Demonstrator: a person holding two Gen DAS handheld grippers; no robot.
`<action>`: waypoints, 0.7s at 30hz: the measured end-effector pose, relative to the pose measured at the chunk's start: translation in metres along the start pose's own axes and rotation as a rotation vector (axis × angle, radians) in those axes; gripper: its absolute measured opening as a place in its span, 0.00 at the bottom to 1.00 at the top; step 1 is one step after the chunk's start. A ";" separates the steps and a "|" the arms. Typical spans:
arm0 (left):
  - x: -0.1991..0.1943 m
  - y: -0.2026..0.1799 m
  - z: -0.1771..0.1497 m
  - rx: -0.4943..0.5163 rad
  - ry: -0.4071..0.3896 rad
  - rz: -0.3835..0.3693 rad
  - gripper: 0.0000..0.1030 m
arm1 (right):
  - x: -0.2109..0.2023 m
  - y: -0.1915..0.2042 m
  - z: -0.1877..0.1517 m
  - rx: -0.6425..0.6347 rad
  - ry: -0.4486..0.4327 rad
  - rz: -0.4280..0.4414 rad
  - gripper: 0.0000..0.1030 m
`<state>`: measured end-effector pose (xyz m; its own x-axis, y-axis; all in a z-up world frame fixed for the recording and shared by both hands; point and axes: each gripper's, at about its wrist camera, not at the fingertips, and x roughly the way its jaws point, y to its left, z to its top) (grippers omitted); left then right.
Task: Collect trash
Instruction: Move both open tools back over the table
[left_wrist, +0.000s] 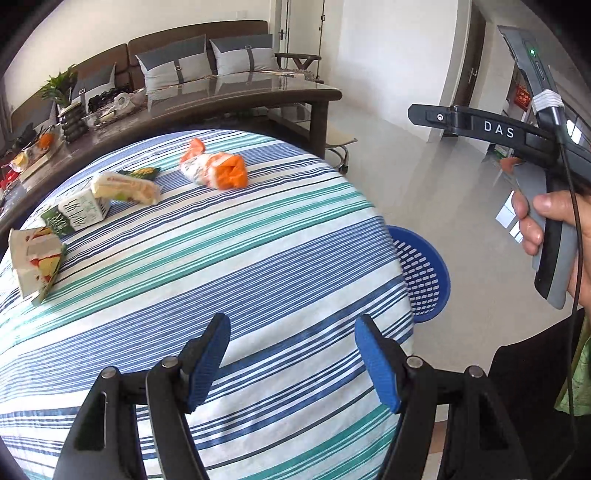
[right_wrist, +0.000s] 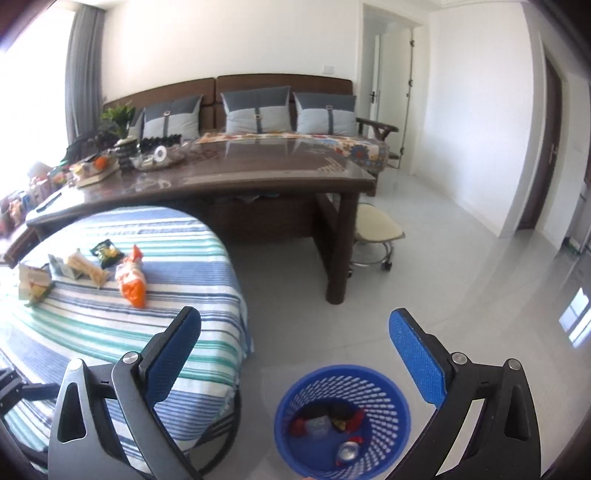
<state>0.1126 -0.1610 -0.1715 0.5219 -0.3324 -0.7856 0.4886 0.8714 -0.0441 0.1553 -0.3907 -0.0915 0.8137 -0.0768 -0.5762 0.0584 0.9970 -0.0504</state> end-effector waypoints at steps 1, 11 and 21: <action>-0.005 0.013 -0.007 -0.011 -0.002 0.025 0.69 | 0.003 0.017 -0.003 -0.031 0.008 0.024 0.99; -0.051 0.133 -0.045 -0.200 -0.040 0.148 0.69 | 0.015 0.155 -0.042 -0.246 0.129 0.289 0.99; -0.066 0.236 0.012 -0.199 -0.135 0.174 0.69 | 0.037 0.170 -0.023 -0.233 0.126 0.282 0.99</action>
<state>0.2022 0.0625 -0.1223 0.6809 -0.2052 -0.7030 0.2441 0.9687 -0.0463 0.1823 -0.2239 -0.1402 0.7008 0.1854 -0.6889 -0.3020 0.9519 -0.0511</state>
